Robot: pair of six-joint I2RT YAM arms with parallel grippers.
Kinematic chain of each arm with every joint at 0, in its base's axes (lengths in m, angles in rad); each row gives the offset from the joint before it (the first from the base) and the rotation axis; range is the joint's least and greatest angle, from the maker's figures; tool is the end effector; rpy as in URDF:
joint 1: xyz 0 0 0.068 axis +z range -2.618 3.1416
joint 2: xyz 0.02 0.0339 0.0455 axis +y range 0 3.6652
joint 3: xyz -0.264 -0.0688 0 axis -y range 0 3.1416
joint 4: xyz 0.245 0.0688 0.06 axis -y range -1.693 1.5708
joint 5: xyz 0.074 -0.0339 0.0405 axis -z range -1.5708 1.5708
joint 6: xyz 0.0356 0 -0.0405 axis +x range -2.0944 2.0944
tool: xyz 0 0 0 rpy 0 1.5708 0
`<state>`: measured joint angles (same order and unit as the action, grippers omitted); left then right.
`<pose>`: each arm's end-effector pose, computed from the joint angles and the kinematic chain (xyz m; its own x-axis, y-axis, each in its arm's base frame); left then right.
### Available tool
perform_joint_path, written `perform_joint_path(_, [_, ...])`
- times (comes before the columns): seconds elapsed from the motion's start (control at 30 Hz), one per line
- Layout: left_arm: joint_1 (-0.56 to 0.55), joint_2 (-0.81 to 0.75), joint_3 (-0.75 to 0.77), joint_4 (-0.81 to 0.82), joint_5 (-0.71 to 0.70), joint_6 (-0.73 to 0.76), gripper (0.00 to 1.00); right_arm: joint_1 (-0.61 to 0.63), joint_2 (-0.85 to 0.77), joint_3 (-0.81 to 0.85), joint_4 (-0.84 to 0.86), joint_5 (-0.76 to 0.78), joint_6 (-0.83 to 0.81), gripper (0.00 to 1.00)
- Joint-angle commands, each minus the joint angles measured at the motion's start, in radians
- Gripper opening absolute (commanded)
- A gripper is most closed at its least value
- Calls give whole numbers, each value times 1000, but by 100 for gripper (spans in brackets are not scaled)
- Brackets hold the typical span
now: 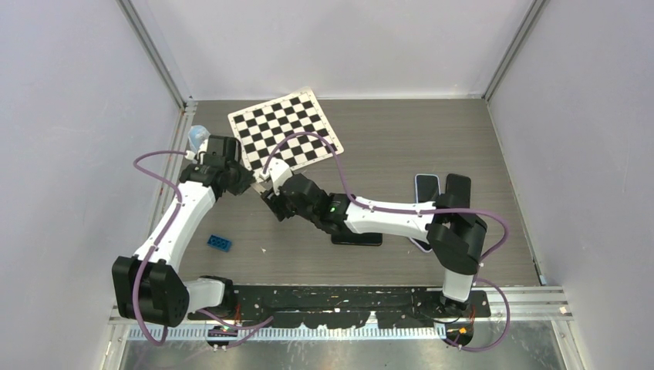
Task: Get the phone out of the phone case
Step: Adjust the phone.
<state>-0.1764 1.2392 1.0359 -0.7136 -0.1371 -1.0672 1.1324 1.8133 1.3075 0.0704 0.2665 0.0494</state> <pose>0.2495 -0.0395 0.2857 -0.4577 -0.7997 -0.3886 -0.6400 0.5997 -0.4804 0.1889 0.3809 0.2579 -0.2169 -0.3505 -0.9111 -0.7623 0.6438 -0.0662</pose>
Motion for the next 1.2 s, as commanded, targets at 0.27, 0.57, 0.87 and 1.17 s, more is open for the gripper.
perform_joint_path(0.27, [1,-76,28,30,101,-14,0,-2,63,-1,192,26,-72,43])
perform_joint_path(0.57, [1,-91,-2,121,132,28,27,0,43,-12,213,36,-99,1])
perform_joint_path(0.87, [24,-158,-50,229,117,176,96,-40,-60,-75,184,47,-88,1])
perform_joint_path(1.17, [32,-243,-85,315,117,295,100,-257,-163,-118,123,-211,176,1])
